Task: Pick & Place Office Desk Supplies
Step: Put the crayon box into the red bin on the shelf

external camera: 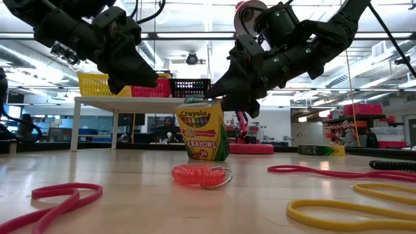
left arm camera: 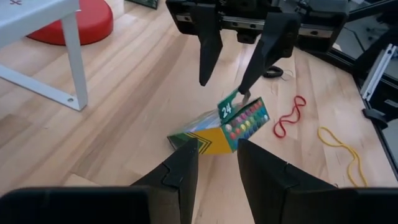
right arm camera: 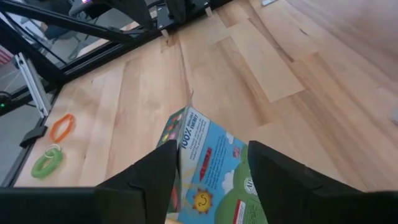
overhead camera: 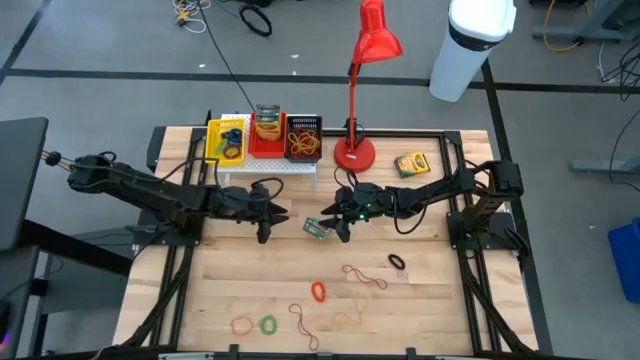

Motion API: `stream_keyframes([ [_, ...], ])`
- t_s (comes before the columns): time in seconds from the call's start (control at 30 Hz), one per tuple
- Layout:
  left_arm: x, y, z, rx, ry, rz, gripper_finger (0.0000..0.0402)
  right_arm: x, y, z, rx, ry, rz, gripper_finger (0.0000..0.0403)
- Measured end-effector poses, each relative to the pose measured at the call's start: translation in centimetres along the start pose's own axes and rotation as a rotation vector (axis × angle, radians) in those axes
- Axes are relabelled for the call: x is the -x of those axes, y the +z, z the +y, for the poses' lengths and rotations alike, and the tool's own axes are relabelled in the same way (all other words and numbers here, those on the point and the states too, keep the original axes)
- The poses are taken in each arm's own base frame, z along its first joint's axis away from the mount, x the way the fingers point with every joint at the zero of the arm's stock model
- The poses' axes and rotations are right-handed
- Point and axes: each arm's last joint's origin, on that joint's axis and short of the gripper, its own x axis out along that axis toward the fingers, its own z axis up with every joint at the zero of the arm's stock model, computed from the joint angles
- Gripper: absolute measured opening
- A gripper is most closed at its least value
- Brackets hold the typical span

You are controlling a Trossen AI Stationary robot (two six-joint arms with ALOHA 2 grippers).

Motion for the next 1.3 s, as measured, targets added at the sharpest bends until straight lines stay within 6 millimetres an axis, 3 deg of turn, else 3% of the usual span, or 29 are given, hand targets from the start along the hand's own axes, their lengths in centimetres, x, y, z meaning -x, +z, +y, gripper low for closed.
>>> stream_keyframes([
  [0.17, 0.0, 0.1, 0.1, -0.008, 0.012, -0.005, 0.0119, 0.0, -0.1, 0.0, 0.012, -0.001, 0.006, 0.0149],
  [0.43, -0.1, 0.3, 0.7, 0.003, 0.022, -0.006, 0.0119, 0.0, -0.1, 0.2, 0.024, 0.071, 0.031, 0.0013],
  [0.73, -0.2, 0.4, 0.8, -0.014, 0.024, -0.006, 0.0119, 0.1, -0.1, -0.2, 0.024, 0.052, 0.036, 0.0006],
  [1.03, -0.2, 0.4, 0.8, -0.01, 0.02, -0.004, 0.0119, 0.8, 1.0, -1.8, -0.028, -0.002, 0.014, 0.0003],
  [1.3, -0.1, 1.3, 0.3, -0.012, -0.014, -0.021, 0.0119, 1.7, 2.3, -1.3, -0.081, 0.082, -0.034, 0.0002],
])
